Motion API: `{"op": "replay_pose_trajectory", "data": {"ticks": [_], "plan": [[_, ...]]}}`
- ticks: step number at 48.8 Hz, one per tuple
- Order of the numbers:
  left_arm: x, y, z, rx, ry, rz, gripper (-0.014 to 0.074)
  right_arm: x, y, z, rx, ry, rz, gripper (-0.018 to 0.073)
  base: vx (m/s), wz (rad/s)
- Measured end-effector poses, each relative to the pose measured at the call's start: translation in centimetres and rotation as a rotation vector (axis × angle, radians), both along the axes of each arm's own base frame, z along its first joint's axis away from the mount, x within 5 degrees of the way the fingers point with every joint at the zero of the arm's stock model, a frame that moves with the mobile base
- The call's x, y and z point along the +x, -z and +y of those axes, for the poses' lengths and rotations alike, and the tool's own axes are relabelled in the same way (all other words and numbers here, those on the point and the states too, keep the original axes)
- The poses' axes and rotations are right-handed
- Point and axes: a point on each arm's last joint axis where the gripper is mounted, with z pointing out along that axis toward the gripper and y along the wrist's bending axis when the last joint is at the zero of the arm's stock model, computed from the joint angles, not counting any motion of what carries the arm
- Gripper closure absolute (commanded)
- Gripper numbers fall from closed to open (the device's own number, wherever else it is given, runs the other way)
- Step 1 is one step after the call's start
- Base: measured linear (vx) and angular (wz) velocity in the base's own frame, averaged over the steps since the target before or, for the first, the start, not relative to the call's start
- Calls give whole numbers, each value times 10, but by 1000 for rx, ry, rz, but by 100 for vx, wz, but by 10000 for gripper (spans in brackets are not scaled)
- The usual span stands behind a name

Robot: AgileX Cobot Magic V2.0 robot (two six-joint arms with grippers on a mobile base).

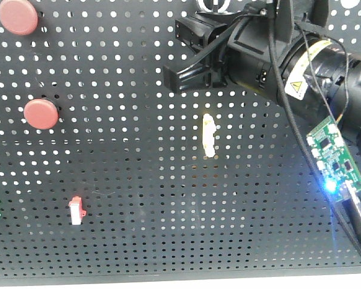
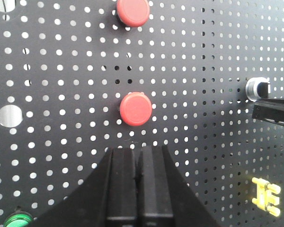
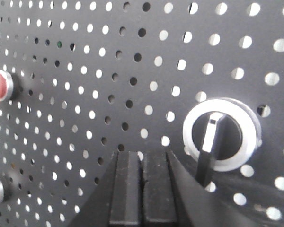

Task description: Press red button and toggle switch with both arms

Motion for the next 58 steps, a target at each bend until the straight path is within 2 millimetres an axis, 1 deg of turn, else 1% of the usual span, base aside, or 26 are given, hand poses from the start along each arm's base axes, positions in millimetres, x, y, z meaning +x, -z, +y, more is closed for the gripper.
{"op": "replay_pose_trajectory", "data": {"ticks": [10,17,31,37,40,44,45,49,56,58], "plan": [[0,0,0,0,0,0,594,3,-3,-10,8,31,-6,559,0,0],[0,0,0,0,0,1,594,-2,-9,-16,18,39,-18,559,0,0],[0,0,0,0,0,0,594,-4,-9,-19,-7,60,-3,559,0,0],[0,0,0,2,-1,-1,594,-10,-10,-23,-6,64,-4,559,0,0],[0,0,0,5,-2,-2,594,-17,-11,-29,-3,65,-8,559,0,0],[0,0,0,8,-3,-4,594,-37,-15,-44,11,71,-29,559,0,0],[0,0,0,8,-3,-4,594,-40,-13,-46,9,71,-26,559,0,0],[0,0,0,8,-3,-4,594,-63,-12,-63,19,74,-43,559,0,0],[0,0,0,8,-3,-4,594,-90,0,-82,18,82,-38,559,0,0],[0,0,0,8,-3,-4,594,-94,4,-85,13,84,-32,559,0,0]]}}
